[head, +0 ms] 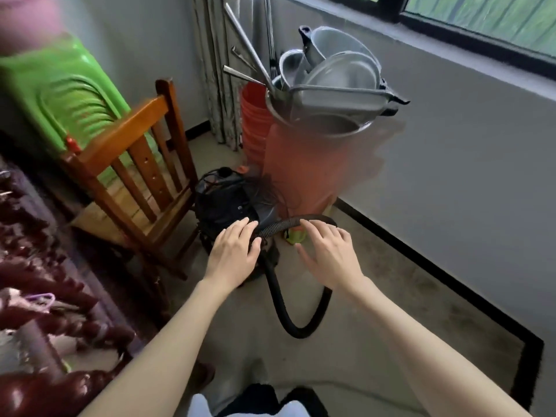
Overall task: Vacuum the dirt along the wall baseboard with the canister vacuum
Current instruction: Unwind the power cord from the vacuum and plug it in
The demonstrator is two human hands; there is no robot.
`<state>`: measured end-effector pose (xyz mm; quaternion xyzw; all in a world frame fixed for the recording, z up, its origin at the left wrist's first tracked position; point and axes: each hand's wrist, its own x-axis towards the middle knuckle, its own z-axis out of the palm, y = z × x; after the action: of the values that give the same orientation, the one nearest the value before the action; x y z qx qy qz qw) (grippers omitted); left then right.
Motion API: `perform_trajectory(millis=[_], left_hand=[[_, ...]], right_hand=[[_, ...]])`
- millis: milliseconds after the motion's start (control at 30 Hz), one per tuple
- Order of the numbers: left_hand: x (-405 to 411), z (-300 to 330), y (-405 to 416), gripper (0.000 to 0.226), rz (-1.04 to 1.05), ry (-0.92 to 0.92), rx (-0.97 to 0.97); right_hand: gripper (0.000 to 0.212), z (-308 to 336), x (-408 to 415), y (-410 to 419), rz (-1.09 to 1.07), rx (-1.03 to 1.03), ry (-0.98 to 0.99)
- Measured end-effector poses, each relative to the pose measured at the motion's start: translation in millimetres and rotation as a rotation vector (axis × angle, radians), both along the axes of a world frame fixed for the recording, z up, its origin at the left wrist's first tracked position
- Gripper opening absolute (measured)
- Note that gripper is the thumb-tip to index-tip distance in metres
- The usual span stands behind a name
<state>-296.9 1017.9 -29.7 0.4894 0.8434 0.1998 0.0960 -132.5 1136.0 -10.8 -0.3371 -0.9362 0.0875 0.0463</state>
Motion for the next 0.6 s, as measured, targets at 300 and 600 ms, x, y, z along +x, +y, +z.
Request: perform_trajectory(millis=[300, 600], left_hand=[[-71.6, -23.1, 67.1, 0.046, 0.141, -0.073, -0.085], [-128.2, -88.0, 100.0, 0.050, 0.218, -0.051, -0.231]], right_hand=[[0.053, -37.7, -86.3, 88.4, 0.139, -0.092, -0.011], [0.054, -105.7, -174.1, 150.7, 0.326, -0.174, -0.122]])
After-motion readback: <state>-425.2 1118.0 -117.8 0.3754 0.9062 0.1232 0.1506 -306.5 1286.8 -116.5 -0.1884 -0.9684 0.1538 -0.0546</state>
